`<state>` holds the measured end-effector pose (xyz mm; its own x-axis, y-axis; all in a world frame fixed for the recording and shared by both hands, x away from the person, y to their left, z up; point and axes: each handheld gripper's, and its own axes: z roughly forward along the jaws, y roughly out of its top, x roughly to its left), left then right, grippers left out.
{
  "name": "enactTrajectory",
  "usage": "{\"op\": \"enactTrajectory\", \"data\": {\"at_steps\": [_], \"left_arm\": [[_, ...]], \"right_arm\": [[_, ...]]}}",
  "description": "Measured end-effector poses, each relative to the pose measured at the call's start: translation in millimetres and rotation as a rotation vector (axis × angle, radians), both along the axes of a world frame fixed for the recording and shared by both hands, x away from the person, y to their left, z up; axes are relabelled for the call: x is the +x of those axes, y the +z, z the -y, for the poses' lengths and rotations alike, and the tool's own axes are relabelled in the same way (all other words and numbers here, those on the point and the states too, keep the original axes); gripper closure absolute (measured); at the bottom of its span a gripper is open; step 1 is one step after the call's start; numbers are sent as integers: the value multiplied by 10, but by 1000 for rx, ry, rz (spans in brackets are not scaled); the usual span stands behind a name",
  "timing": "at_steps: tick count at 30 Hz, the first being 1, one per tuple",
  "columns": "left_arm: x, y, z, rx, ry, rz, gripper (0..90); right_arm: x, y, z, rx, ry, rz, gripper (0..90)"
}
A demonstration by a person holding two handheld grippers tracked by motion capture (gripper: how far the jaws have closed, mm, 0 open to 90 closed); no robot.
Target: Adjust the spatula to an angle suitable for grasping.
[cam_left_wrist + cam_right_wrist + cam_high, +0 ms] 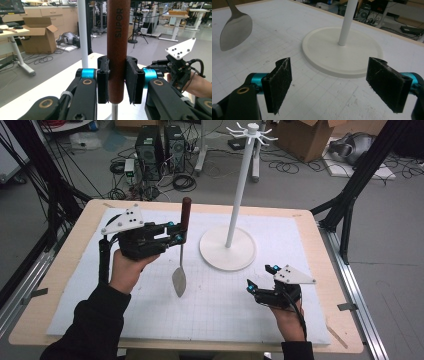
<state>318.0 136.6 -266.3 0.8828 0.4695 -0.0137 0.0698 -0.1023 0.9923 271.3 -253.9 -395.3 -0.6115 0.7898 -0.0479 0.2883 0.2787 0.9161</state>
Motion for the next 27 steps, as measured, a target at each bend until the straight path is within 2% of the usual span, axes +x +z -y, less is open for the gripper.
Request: {"op": "enactTrajectory", "data": {"at_steps": [9,15,19,23,26,27], "left_arm": [[22,2,-7,-15,-23,-14,736],[-3,15,-27,-20,-23,-7,736],[-68,11,20,-25,27,-6,735],[-128,-3,127,4,101,10,735],[-154,-9,195,13,143,22,735],[-160,-11,214,8,150,21,735]], "right_arm": [[-3,50,17,10,-12,10,198],[28,81,-46,12,-5,20,198],[35,126,-136,41,11,38,186],[38,219,-315,102,50,57,168],[64,287,-503,107,91,81,168],[68,305,-574,108,99,75,168]]}}
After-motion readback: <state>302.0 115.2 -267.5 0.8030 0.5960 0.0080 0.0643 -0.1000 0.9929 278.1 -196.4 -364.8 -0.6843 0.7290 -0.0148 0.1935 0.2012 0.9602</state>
